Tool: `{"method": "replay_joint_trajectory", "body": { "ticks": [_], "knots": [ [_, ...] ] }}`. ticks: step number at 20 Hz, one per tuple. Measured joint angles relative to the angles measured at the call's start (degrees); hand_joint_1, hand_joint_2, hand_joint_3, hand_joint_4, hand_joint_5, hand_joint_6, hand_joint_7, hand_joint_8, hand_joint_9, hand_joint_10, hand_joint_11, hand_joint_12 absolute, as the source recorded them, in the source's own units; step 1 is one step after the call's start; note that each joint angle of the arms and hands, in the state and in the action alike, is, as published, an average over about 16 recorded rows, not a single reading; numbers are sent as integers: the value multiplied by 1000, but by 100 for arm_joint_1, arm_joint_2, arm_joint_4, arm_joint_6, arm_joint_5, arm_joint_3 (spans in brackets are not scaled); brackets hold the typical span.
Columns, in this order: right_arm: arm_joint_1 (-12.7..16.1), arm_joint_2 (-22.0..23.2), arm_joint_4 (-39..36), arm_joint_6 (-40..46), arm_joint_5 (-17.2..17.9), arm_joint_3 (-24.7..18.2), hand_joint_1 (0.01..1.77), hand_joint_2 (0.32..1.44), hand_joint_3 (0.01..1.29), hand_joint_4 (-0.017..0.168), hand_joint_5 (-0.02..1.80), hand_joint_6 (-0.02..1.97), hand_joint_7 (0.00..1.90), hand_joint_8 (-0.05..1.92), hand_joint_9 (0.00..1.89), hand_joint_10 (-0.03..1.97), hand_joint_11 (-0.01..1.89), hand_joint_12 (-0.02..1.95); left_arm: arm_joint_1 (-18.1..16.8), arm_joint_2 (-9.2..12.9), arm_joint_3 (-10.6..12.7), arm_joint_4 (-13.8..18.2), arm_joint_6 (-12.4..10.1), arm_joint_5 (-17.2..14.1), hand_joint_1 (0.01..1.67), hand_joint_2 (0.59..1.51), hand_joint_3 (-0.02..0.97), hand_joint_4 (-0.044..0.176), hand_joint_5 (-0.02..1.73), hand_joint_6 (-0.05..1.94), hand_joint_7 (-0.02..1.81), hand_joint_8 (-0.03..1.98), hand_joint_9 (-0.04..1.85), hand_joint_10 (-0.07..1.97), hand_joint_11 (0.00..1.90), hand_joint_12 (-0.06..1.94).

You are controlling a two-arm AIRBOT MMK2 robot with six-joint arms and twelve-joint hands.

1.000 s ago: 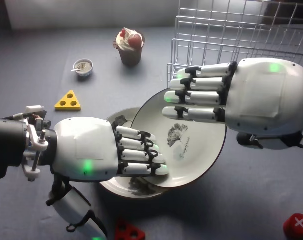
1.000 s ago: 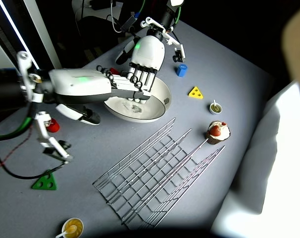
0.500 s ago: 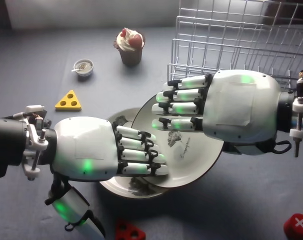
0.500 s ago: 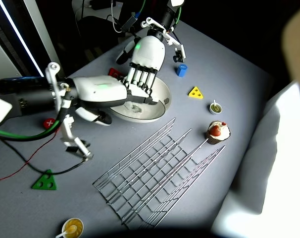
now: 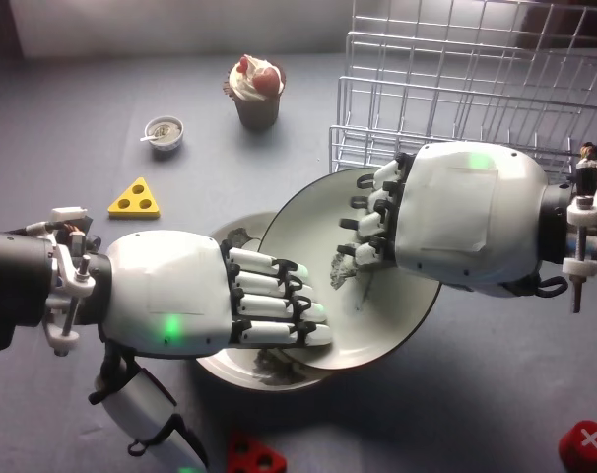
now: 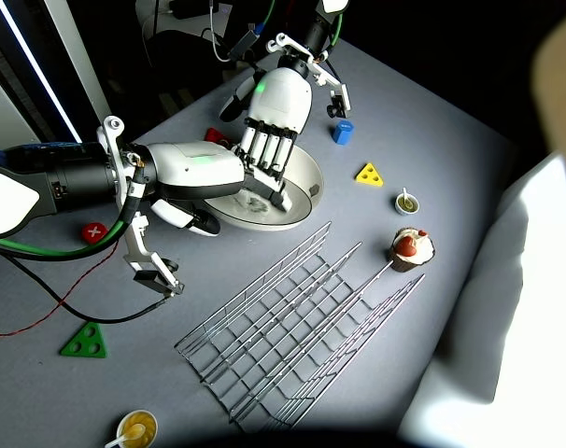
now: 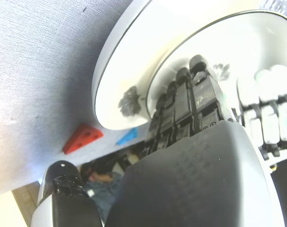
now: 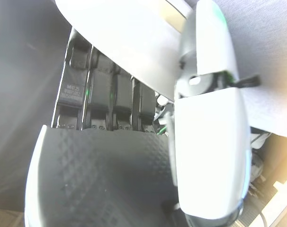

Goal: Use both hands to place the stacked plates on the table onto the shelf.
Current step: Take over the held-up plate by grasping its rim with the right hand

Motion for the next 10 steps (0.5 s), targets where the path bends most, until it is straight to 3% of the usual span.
{"method": "replay_joint_trajectory", "body": {
  "ticks": [6,10],
  "knots": [
    [0,1,-14,-27,93,-11,1326,908,15,-5,869,441,1057,89,1048,503,1053,261,-48,63,31,-112,-12,-67,124,910,1,-7,29,-20,72,-1,89,2,97,14],
    [0,1,-8,-31,159,-25,1333,885,13,-6,922,596,1153,189,1139,673,1183,212,-144,193,120,-251,-80,-194,129,914,1,-4,48,-8,85,4,90,3,94,14]
  ]
}}
